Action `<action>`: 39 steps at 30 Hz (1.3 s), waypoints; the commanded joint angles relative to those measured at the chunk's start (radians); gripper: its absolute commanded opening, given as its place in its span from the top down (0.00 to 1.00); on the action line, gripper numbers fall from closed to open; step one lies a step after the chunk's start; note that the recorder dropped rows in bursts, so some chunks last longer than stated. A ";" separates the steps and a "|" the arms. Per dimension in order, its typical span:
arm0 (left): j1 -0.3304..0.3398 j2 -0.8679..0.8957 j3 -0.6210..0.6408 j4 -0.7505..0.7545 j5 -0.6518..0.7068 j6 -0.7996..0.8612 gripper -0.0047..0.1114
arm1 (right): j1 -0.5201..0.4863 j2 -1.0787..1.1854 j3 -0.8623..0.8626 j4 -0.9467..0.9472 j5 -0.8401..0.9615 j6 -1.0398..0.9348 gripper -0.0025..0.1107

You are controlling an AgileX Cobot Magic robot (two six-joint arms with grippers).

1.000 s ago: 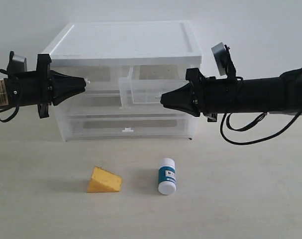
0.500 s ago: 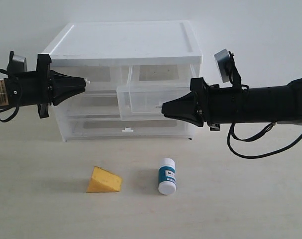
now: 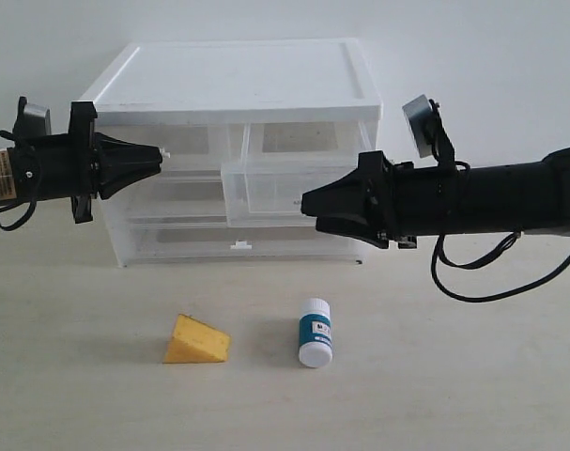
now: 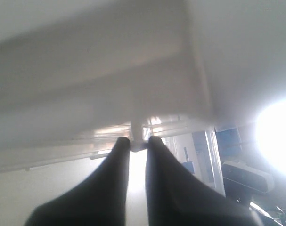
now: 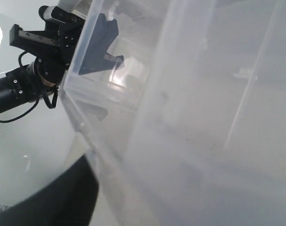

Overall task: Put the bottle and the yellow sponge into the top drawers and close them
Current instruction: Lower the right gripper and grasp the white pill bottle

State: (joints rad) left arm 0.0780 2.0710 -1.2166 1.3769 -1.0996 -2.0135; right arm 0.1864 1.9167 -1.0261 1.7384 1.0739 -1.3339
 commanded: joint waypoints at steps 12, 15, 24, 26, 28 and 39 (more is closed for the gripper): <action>-0.007 0.002 -0.005 -0.005 0.048 0.001 0.93 | -0.006 -0.094 0.004 -0.301 -0.020 0.082 0.48; -0.007 0.002 -0.005 -0.005 0.050 0.001 0.93 | 0.003 -0.144 0.067 -0.340 -0.100 0.090 0.48; -0.007 0.002 -0.005 -0.020 0.057 0.001 0.93 | 0.244 -0.208 0.279 -0.286 -0.771 0.019 0.48; -0.007 0.002 -0.005 -0.010 0.055 0.001 0.93 | 0.318 -0.195 0.262 -0.250 -0.888 0.012 0.45; -0.007 0.002 -0.005 -0.008 0.055 0.001 0.93 | 0.374 -0.180 0.230 -0.238 -0.928 0.029 0.39; -0.007 0.002 -0.005 -0.008 0.059 0.001 0.93 | 0.451 -0.046 0.124 -0.223 -1.065 0.138 0.36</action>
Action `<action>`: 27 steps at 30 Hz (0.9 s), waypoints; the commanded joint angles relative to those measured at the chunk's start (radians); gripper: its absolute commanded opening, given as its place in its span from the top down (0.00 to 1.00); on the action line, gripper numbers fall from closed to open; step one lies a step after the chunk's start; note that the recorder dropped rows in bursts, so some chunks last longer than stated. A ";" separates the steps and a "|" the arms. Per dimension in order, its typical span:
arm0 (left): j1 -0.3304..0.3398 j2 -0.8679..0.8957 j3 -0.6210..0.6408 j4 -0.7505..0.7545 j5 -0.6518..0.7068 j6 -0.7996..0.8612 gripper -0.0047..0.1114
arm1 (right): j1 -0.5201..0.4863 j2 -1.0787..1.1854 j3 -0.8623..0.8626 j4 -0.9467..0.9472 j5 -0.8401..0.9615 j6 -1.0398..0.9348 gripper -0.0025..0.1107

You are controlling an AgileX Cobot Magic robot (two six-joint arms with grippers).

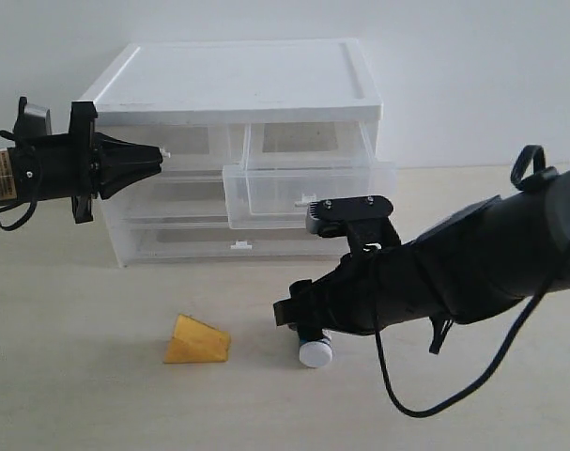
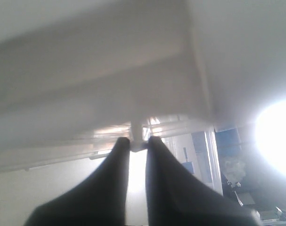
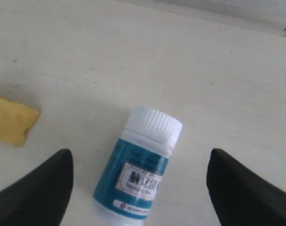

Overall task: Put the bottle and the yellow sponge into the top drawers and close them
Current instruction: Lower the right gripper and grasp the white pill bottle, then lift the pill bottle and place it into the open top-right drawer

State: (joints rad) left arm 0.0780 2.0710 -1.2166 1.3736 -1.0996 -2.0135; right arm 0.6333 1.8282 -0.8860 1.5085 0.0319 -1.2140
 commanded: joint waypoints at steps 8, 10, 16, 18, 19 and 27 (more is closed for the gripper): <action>-0.007 0.002 -0.005 0.006 0.054 -0.006 0.93 | 0.004 0.136 -0.093 0.001 0.044 0.008 0.48; -0.007 0.002 -0.005 0.006 0.054 -0.006 0.93 | 0.004 0.136 -0.093 -0.001 0.072 0.004 0.61; -0.007 0.002 -0.005 0.002 0.060 -0.006 0.93 | 0.004 0.136 -0.093 -0.095 0.152 -0.003 0.98; -0.007 0.002 -0.005 0.002 0.060 -0.006 0.93 | 0.004 0.136 -0.093 -0.118 0.211 -0.003 0.98; -0.007 0.002 -0.005 0.002 0.060 -0.006 0.93 | 0.004 0.134 -0.093 -0.132 0.252 -0.003 0.98; -0.007 0.002 -0.005 0.006 0.061 -0.006 0.93 | 0.004 0.002 -0.093 -0.440 0.531 0.014 0.98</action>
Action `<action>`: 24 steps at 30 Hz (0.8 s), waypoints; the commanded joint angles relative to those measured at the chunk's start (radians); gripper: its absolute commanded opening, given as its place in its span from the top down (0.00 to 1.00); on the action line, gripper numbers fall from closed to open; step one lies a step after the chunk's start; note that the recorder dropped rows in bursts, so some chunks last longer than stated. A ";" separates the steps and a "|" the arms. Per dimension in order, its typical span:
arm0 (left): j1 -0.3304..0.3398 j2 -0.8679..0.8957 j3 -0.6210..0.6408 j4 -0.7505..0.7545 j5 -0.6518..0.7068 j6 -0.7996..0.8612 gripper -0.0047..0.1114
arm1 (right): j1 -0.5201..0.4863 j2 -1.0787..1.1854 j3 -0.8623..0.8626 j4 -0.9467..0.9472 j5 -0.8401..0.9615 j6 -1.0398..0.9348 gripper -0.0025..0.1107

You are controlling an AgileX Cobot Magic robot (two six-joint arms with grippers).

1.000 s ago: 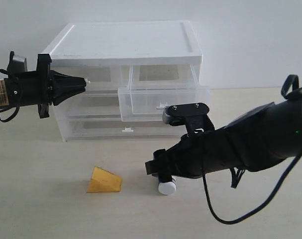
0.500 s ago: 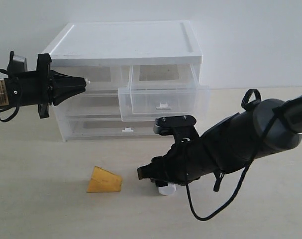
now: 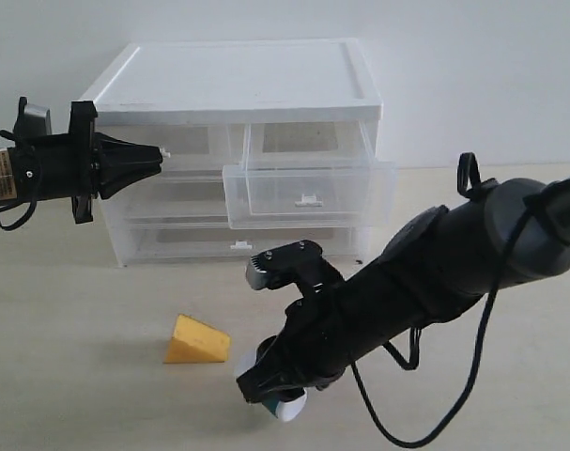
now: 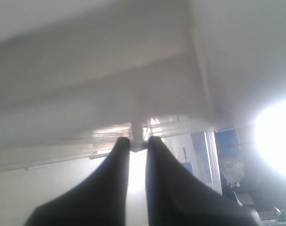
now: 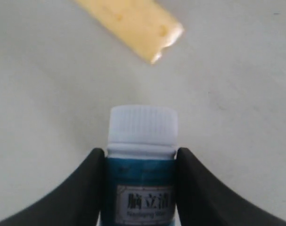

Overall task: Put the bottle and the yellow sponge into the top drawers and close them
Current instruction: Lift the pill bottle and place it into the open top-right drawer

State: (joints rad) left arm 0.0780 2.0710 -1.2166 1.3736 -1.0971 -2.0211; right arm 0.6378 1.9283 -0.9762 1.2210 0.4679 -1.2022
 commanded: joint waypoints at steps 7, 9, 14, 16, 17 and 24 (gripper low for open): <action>-0.007 0.002 -0.005 0.006 0.082 0.004 0.93 | -0.001 -0.373 -0.002 -0.529 0.156 -0.015 0.98; -0.007 0.002 -0.005 0.009 0.095 0.004 0.93 | -0.001 -0.446 -0.002 -0.559 0.151 -0.052 0.98; -0.007 0.002 -0.005 0.022 0.088 0.004 0.93 | -0.001 -0.550 -0.023 -0.608 -0.015 -0.173 0.98; -0.007 0.002 -0.005 0.025 0.088 0.004 0.93 | -0.001 -0.555 -0.062 -0.679 -0.019 -0.198 0.98; -0.007 0.002 -0.005 0.024 0.085 0.004 0.93 | -0.001 -0.552 -0.096 -0.709 -0.014 -0.193 0.98; -0.007 0.002 -0.005 0.035 0.073 0.004 0.93 | -0.001 -0.465 -0.283 -0.843 0.029 -0.136 0.98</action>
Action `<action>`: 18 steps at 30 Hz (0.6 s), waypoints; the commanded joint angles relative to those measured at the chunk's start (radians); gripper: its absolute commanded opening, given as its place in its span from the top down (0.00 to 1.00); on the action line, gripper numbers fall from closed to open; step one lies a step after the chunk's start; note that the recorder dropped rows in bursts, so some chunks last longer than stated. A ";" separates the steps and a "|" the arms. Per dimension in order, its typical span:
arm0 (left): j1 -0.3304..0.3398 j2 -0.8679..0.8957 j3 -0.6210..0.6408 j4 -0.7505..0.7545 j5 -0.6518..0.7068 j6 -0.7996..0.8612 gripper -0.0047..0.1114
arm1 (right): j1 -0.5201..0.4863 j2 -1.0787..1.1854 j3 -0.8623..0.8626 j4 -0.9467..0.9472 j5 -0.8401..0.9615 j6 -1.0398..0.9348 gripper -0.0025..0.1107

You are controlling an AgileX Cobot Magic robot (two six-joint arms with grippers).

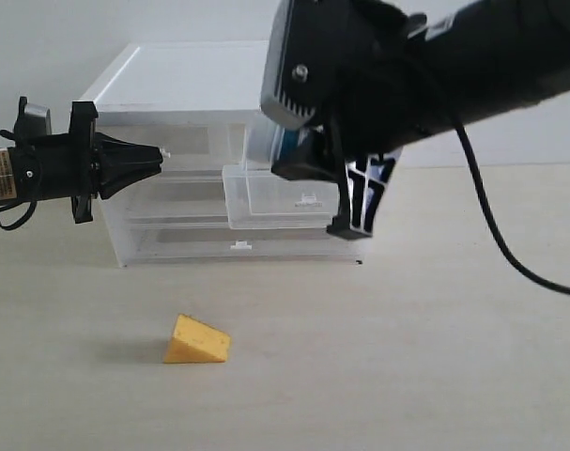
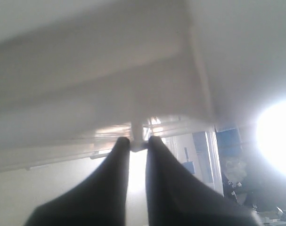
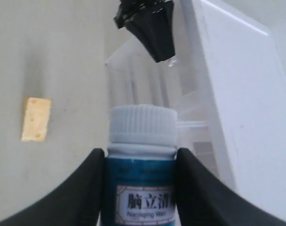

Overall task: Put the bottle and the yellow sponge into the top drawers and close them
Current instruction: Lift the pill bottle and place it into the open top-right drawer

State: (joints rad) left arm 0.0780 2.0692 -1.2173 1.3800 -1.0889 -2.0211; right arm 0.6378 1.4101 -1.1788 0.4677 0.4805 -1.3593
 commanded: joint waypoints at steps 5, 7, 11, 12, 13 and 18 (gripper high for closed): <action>-0.007 0.004 -0.005 0.030 0.062 0.002 0.93 | -0.001 0.173 -0.164 -0.384 0.038 0.141 0.98; -0.007 0.004 -0.005 0.030 0.062 0.002 0.93 | -0.001 0.238 -0.191 -0.515 0.015 0.252 0.98; -0.007 0.004 -0.005 0.030 0.062 0.002 0.93 | -0.001 0.298 -0.224 -0.587 -0.025 0.313 0.98; -0.007 0.004 -0.005 0.030 0.062 0.002 0.93 | -0.001 0.305 -0.224 -0.590 -0.032 0.313 0.98; -0.007 0.004 -0.005 0.030 0.065 0.002 0.93 | -0.001 0.309 -0.228 -0.590 -0.057 0.319 0.98; -0.007 0.004 -0.005 0.030 0.065 0.002 0.93 | -0.001 0.309 -0.228 -0.590 -0.081 0.387 0.98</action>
State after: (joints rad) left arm 0.0780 2.0692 -1.2197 1.3865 -1.0889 -2.0211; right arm 0.6378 1.7225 -1.3987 -0.1211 0.4104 -1.0109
